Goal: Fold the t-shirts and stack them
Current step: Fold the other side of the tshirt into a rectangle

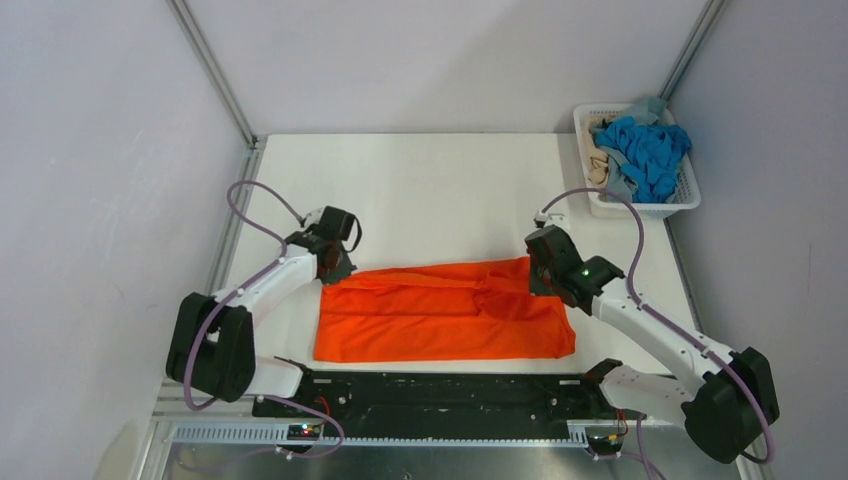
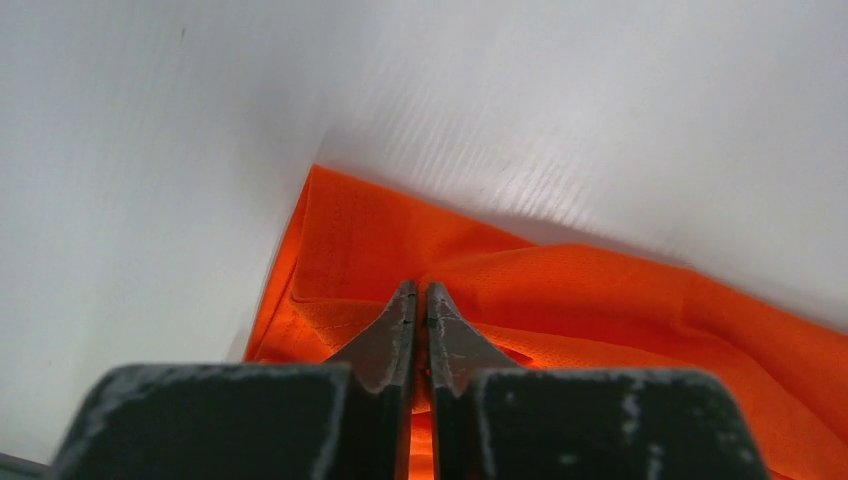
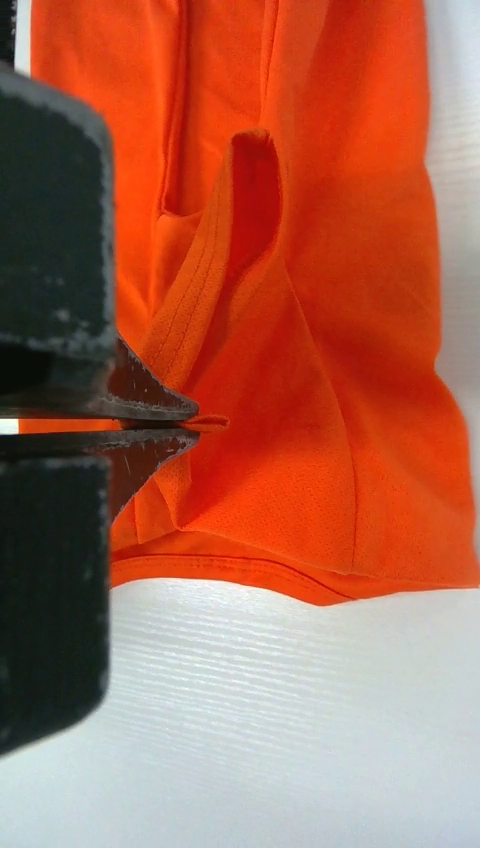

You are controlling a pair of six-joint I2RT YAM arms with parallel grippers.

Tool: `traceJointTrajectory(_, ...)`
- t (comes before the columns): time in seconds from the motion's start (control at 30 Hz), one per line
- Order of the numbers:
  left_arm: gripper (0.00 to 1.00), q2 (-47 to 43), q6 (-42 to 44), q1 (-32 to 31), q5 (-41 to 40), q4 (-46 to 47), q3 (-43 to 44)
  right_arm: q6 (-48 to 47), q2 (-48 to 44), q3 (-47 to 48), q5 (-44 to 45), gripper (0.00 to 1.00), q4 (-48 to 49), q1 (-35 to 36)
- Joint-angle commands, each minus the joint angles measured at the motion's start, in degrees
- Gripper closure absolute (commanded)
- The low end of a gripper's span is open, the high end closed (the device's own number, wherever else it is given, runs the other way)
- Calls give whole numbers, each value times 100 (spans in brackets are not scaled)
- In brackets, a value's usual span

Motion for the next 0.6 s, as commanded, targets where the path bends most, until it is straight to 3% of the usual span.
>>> traceJointTrajectory(0.0,89,-151,-264,-79,-272,171,-273,220,-321,-297,-276,100,211,71)
traceJointTrajectory(0.1,84,-283,-349,-128,-231,195,-538,357,-493,-539,-423,99,140,141)
traceJointTrajectory(0.17,74,-475,-341,-149,-225,185,-717,534,-626,-659,-448,93,-68,217)
traceJointTrajectory(0.23,66,-776,-269,-148,-152,154,-912,796,-823,-759,-508,77,-436,359)
traceJointTrajectory(0.27,56,-1039,-259,-148,-129,114,-976,1079,-1006,-813,-519,72,-596,428)
traceJointTrajectory(0.33,25,-1510,-321,-147,-128,-146,-1164,1506,-1332,-863,-582,51,-1164,729)
traceJointTrajectory(0.37,7,-1873,-378,-147,-136,-310,-1265,1885,-1462,-874,-525,26,-1505,1052)
traceJointTrajectory(0.43,1,-2454,-453,-150,-175,-504,-1327,2150,-1864,-869,-658,4,-1590,1475)
traceJointTrajectory(0.57,0,-3199,-369,-155,183,-546,-1060,2065,-2563,-865,-773,1,-1280,1545)
